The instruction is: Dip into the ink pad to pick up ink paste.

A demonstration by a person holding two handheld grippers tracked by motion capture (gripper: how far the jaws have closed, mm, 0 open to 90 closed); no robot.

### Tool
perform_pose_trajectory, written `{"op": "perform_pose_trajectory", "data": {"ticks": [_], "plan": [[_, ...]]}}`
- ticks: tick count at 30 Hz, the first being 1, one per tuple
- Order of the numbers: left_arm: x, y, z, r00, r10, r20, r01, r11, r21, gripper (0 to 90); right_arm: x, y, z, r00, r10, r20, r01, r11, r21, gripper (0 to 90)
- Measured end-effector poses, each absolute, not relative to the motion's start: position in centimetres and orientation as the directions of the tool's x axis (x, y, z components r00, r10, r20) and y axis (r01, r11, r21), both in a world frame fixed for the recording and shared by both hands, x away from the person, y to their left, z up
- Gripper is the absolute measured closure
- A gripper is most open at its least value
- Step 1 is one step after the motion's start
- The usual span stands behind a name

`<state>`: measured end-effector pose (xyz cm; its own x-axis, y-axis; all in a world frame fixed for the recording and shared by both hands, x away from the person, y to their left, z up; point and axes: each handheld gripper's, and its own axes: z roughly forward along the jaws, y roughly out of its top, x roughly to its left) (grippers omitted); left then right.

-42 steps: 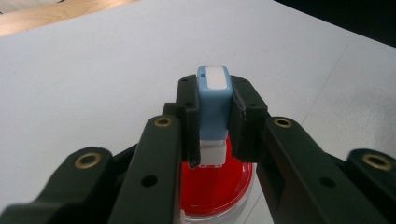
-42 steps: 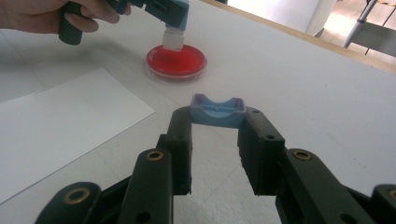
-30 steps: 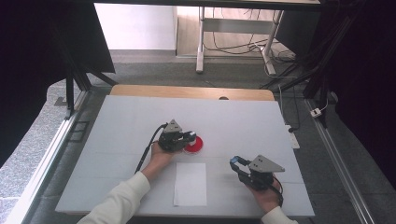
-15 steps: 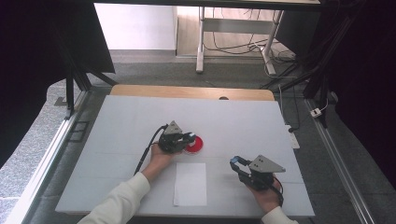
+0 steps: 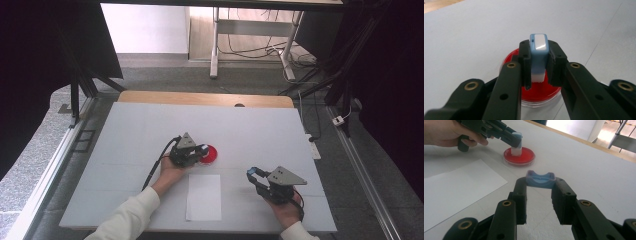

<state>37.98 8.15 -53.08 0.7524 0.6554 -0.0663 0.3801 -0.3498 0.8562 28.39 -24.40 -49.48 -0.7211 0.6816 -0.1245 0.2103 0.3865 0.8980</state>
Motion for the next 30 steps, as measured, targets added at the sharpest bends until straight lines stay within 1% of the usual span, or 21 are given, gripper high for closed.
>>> {"op": "perform_pose_trajectory", "data": {"ticks": [14,21,27,30], "plan": [[37.8,8.0,-53.0,0.752,0.658,-0.048,0.376,-0.367,0.851,76.0,28.3,-24.4,-49.3,-0.721,0.682,-0.126,0.207,0.385,0.900,66.4],[37.9,8.0,-53.0,0.750,0.659,-0.056,0.381,-0.361,0.851,75.9,28.3,-24.4,-49.4,-0.721,0.681,-0.126,0.206,0.385,0.899,66.3],[37.9,8.4,-51.9,0.748,0.660,-0.078,0.374,-0.321,0.870,75.8,28.4,-24.4,-49.4,-0.723,0.679,-0.127,0.206,0.387,0.899,66.3],[37.8,8.4,-51.3,0.751,0.657,-0.069,0.361,-0.321,0.875,75.8,28.4,-24.4,-49.4,-0.723,0.680,-0.124,0.210,0.386,0.898,66.3]]}}
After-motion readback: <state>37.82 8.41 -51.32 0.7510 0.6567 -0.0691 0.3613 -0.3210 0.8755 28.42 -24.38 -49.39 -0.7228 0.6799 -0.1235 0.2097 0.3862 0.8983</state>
